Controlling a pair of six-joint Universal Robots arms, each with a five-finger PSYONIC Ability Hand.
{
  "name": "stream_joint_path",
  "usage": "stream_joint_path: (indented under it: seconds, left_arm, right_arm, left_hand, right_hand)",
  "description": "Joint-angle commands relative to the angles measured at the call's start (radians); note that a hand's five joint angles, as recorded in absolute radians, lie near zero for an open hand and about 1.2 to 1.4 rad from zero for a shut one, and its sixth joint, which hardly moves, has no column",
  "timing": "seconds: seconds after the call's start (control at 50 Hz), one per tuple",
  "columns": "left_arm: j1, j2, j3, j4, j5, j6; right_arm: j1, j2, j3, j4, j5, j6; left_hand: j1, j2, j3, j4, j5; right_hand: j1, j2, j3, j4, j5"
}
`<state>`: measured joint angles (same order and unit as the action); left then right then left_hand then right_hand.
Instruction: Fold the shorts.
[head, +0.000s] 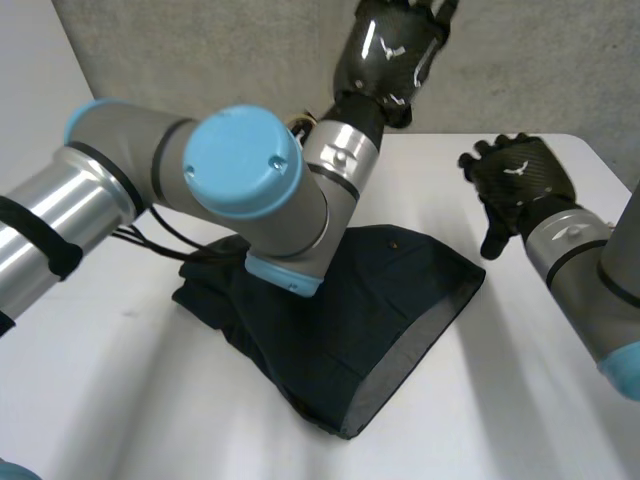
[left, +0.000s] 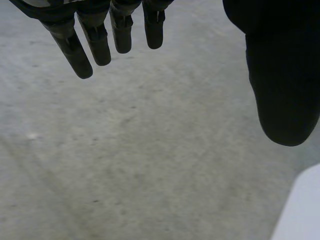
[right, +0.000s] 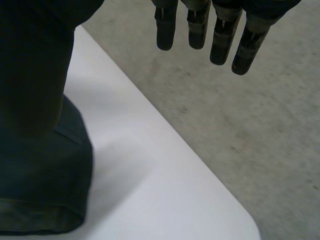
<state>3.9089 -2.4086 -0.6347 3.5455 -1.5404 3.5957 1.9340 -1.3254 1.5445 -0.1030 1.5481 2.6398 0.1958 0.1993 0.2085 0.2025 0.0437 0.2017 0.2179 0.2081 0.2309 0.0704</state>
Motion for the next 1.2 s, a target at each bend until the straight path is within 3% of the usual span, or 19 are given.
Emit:
stream_joint_path:
  seconds: [0.02,0.14,0.22,0.3,0.36,0.5,0.62,0.72,0.8,0.88,0.92,0.98,1.06,1.14,1.2]
  left_arm:
    - [0.067,0.188,-0.162,-0.069,-0.07,-0.005]
    - [0.164,0.353,-0.399,-0.111,-0.069,-0.005]
    - [0.233,0.434,-0.536,-0.142,-0.047,-0.005]
    - [0.337,0.493,-0.631,-0.183,0.026,-0.006]
    - [0.418,0.497,-0.684,-0.252,0.112,-0.006]
    - [0.5,0.48,-0.737,-0.333,0.215,-0.002]
    - [0.53,0.388,-0.757,-0.335,0.266,0.003]
    - [0.533,0.327,-0.734,-0.333,0.273,0.012]
    - [0.538,0.235,-0.663,-0.35,0.276,0.052]
    - [0.537,0.169,-0.626,-0.369,0.281,0.09]
    - [0.535,0.146,-0.611,-0.375,0.281,0.106]
    - [0.526,0.1,-0.576,-0.39,0.281,0.132]
    - [0.52,0.065,-0.554,-0.427,0.284,0.141]
    - [0.506,0.06,-0.533,-0.485,0.324,0.143]
    - [0.497,0.074,-0.516,-0.513,0.336,0.144]
  right_arm:
    - [-0.055,-0.006,-0.044,0.025,-0.003,0.005]
    - [-0.049,-0.035,-0.075,0.184,-0.075,0.023]
    - [-0.043,-0.049,-0.098,0.307,-0.115,0.143]
    - [-0.043,-0.046,-0.112,0.373,-0.154,0.331]
    - [-0.036,-0.044,-0.093,0.378,-0.183,0.394]
    - [0.06,-0.002,-0.04,0.358,-0.224,0.453]
    - [0.183,0.086,-0.034,0.313,-0.206,0.517]
    - [0.241,0.166,-0.046,0.286,-0.143,0.548]
    - [0.327,0.253,-0.092,0.243,-0.037,0.554]
    - [0.362,0.322,-0.141,0.236,0.052,0.54]
    - [0.373,0.344,-0.158,0.235,0.081,0.533]
    - [0.39,0.388,-0.191,0.232,0.118,0.51]
    - [0.39,0.411,-0.228,0.232,0.115,0.496]
    - [0.39,0.394,-0.254,0.246,0.101,0.494]
    - [0.381,0.345,-0.264,0.272,0.055,0.477]
  left_hand:
    - [-0.021,-0.025,-0.034,-0.028,-0.044]
    - [-0.015,-0.018,-0.027,-0.021,-0.037]
    - [-0.012,-0.015,-0.024,-0.018,-0.034]
    - [0.003,-0.001,-0.01,-0.004,-0.019]
    - [0.006,0.002,-0.007,-0.001,-0.017]
    - [0.015,0.011,0.002,0.008,-0.008]
    - [0.021,0.017,0.008,0.014,-0.002]
    - [0.073,0.07,0.061,0.067,0.051]
    - [0.217,0.214,0.204,0.21,0.195]
    - [0.223,0.22,0.21,0.217,0.201]
    - [0.232,0.228,0.219,0.225,0.21]
    - [0.311,0.308,0.298,0.304,0.289]
    - [0.537,0.533,0.524,0.53,0.514]
    - [1.017,1.014,1.004,1.01,0.995]
    - [1.2,1.197,1.188,1.194,1.178]
  right_hand:
    - [-0.027,-0.043,-0.034,-0.056,-0.07]
    - [-0.027,-0.043,-0.034,-0.056,-0.07]
    - [-0.027,-0.043,-0.034,-0.056,-0.07]
    - [-0.027,-0.043,-0.034,-0.056,-0.07]
    - [-0.027,-0.043,-0.034,-0.056,-0.07]
    - [-0.027,-0.043,-0.034,-0.056,-0.07]
    - [-0.027,-0.043,-0.034,-0.056,-0.07]
    - [-0.008,-0.024,-0.015,-0.037,-0.051]
    - [-0.008,-0.024,-0.015,-0.037,-0.051]
    - [0.03,0.014,0.023,0.001,-0.013]
    - [0.077,0.061,0.07,0.048,0.034]
    - [0.37,0.353,0.363,0.34,0.326]
    - [1.193,1.177,1.186,1.163,1.149]
    - [1.195,1.178,1.188,1.165,1.151]
    - [1.195,1.178,1.188,1.165,1.151]
